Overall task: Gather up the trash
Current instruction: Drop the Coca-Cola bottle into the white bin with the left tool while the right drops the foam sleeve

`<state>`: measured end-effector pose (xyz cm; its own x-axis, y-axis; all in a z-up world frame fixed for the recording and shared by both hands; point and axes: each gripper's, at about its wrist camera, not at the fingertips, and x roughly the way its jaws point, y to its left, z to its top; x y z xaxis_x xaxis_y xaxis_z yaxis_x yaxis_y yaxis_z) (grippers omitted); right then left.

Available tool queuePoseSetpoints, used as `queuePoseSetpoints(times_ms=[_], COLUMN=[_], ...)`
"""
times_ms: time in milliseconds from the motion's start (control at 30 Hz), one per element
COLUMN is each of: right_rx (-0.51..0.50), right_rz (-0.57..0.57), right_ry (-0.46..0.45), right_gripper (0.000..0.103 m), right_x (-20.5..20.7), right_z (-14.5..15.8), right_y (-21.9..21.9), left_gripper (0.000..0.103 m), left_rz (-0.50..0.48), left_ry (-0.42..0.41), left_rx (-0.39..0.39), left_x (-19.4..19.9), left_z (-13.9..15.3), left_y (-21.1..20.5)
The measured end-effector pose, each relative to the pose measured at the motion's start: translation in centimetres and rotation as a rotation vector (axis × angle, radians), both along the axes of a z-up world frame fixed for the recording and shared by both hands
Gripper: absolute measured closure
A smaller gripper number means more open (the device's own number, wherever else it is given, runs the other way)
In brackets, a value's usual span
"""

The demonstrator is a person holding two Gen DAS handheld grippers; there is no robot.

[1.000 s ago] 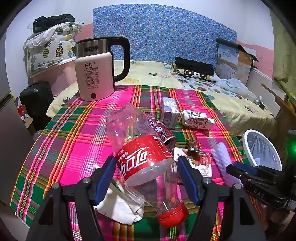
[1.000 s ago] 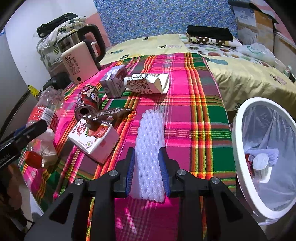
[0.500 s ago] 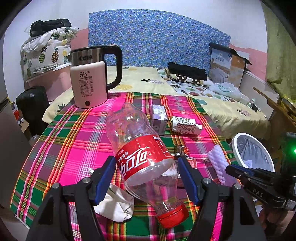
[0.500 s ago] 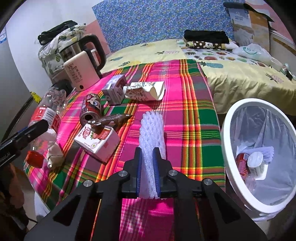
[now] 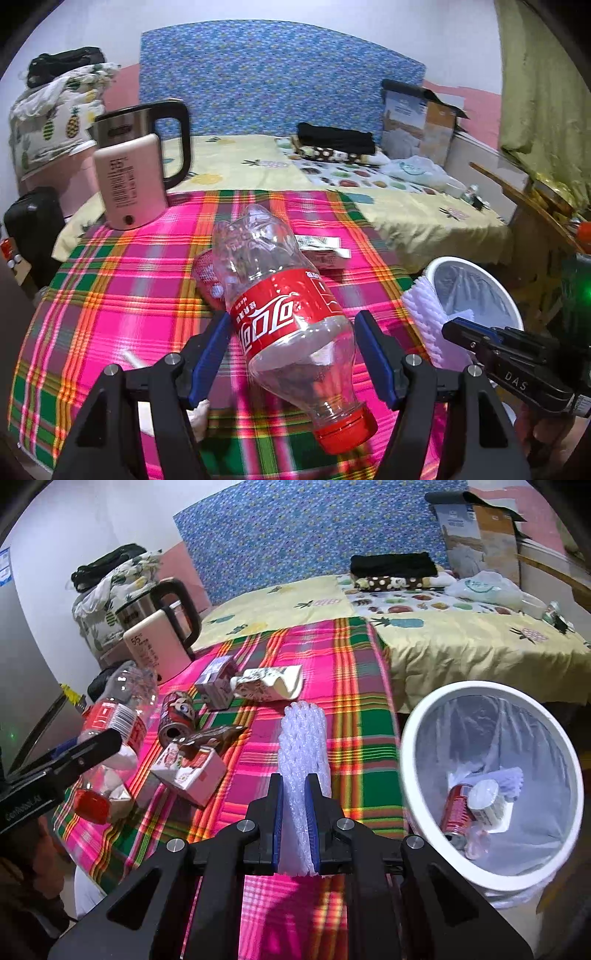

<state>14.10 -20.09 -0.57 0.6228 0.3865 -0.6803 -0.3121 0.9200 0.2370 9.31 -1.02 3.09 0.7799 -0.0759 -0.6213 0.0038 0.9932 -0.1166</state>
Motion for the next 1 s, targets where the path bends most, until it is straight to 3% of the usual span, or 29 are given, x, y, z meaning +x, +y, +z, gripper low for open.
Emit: queuePoseSetpoints(times_ms=[600, 1000], right_rx=[-0.003, 0.011], right_rz=[-0.278, -0.317], right_ry=[-0.012, 0.040], right_gripper=[0.091, 0.091], right_x=[-1.0, -0.4], right_z=[-0.3, -1.8], right_y=[-10.4, -12.6], left_gripper=[0.032, 0.032], left_rz=[-0.334, -0.478], left_ry=[0.030, 0.115], left_rx=[-0.020, -0.056], left_x=[4.7, 6.7], left_z=[-0.9, -3.3], left_y=[-12.9, -17.8])
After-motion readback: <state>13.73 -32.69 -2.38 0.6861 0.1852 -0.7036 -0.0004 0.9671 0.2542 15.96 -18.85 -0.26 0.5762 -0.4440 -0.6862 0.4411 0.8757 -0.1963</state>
